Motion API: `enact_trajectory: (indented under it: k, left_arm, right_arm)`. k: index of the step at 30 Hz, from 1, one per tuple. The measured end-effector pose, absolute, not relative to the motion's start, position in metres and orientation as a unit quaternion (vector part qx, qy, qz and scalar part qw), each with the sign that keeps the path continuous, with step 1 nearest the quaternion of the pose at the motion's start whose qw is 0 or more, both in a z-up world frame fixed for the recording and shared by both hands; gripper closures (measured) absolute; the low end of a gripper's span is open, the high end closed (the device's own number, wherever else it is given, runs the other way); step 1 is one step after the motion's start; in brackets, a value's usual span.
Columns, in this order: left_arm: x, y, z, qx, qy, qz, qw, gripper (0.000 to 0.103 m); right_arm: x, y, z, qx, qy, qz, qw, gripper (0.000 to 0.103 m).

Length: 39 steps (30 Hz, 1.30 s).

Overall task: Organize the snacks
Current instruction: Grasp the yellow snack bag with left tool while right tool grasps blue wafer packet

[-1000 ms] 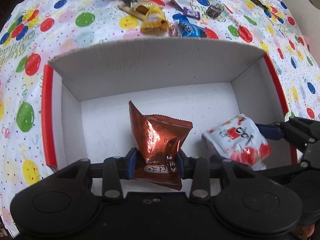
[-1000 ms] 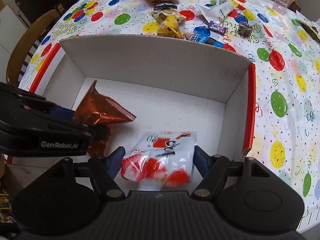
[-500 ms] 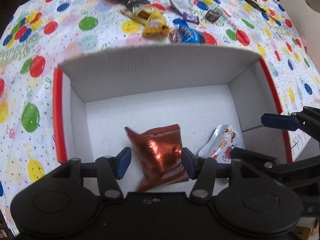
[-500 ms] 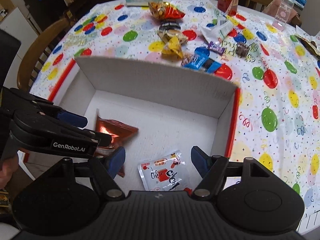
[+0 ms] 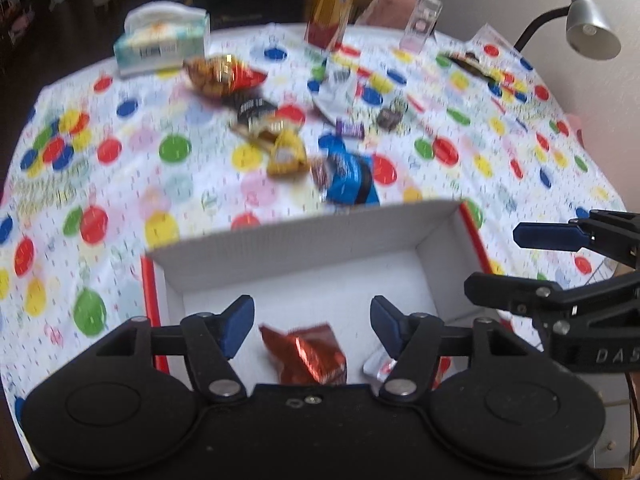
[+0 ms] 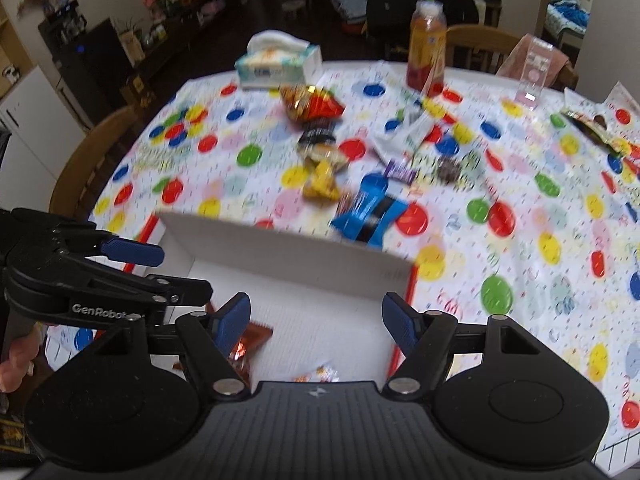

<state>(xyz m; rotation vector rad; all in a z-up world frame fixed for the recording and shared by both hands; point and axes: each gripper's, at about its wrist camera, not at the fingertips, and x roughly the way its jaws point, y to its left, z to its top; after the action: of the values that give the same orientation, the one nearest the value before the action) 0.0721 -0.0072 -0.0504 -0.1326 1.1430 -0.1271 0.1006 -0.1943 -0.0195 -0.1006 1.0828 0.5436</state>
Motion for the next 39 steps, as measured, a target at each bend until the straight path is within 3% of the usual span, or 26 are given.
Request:
enact_trajectory:
  k: [3,6,12,32,39]
  left_arm:
    - [0.08,-0.007,-0.04,-0.059,0.524,-0.054,0.848,0.027]
    - [0.09,-0.006,-0.031,-0.054,0.51,-0.043,0.858,0.024]
    - [0.117,-0.004,-0.023,-0.059,0.488,-0.015,0.871,0.003]
    - [0.229,-0.002,-0.081,-0.107,0.527,0.049,0.842,0.003]
    - [0.254,-0.006,-0.112,-0.112,0.557,0.048,0.822,0.015]
  right_arm:
    - [0.112,-0.2,-0.012,-0.044,0.498,0.246,0.83,0.021]
    - [0.127,-0.206,-0.007,-0.035,0.488,0.238,0.839,0.021]
    - [0.163,-0.216,-0.005,-0.024,0.481,0.218,0.849,0.016]
    - [0.258,-0.188,-0.094,-0.031,0.566,0.213,0.796,0.016]
    - [0.281,-0.175,-0.131,-0.009,0.604,0.205,0.77,0.016]
